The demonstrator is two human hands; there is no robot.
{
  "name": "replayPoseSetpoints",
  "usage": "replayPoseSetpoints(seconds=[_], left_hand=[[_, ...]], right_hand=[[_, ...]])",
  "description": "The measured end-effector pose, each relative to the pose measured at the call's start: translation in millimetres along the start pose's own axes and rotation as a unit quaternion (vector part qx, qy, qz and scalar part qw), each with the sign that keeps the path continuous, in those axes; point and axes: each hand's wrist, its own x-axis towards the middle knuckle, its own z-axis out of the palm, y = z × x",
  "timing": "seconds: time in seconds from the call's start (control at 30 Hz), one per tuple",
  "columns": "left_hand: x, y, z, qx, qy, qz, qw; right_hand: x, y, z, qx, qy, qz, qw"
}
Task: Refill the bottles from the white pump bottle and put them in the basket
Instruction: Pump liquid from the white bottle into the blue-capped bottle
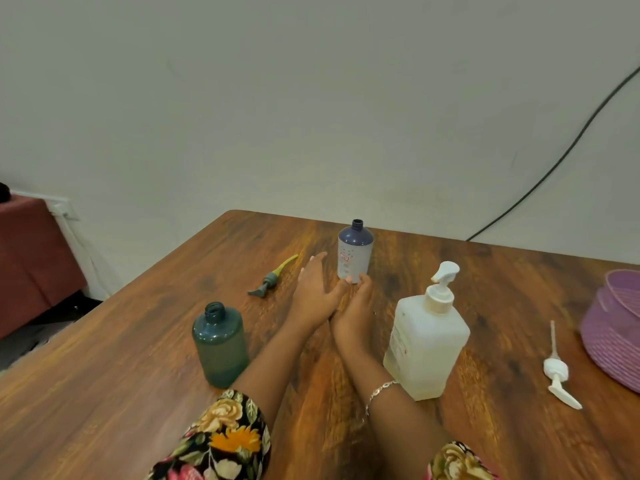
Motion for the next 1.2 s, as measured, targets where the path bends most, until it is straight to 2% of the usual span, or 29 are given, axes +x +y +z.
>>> replayPoseSetpoints(seconds=[0.13, 0.3, 0.5, 0.73, 0.97, 1.2], left_hand=[[31, 1, 10, 0.001, -0.027, -0.002, 1.000], [64, -4, 18, -0.040, -0.055, -0.039, 0.997], [96, -12, 31, -0.127, -0.076, -0.068, 0.987], [114, -21, 50, -0.130, -0.109, -0.099, 0.980], [108, -18, 45, -0.144, -0.070, -0.076, 0.984], [89, -5, 30, -0.140, -0.012, -0.074, 0.987]], right_hand=[[28, -5, 6, 0.033, 0.047, 0.036, 0.998], [55, -7, 13, 0.040, 0.034, 0.103, 0.993], [76, -2, 26, 0.036, 0.027, 0.110, 0.993], [94, 11, 32, 0.056, 0.007, 0.122, 0.991], [82, 4, 32, 0.034, -0.011, 0.099, 0.994], [54, -9, 22, 0.067, -0.005, 0.042, 0.997]])
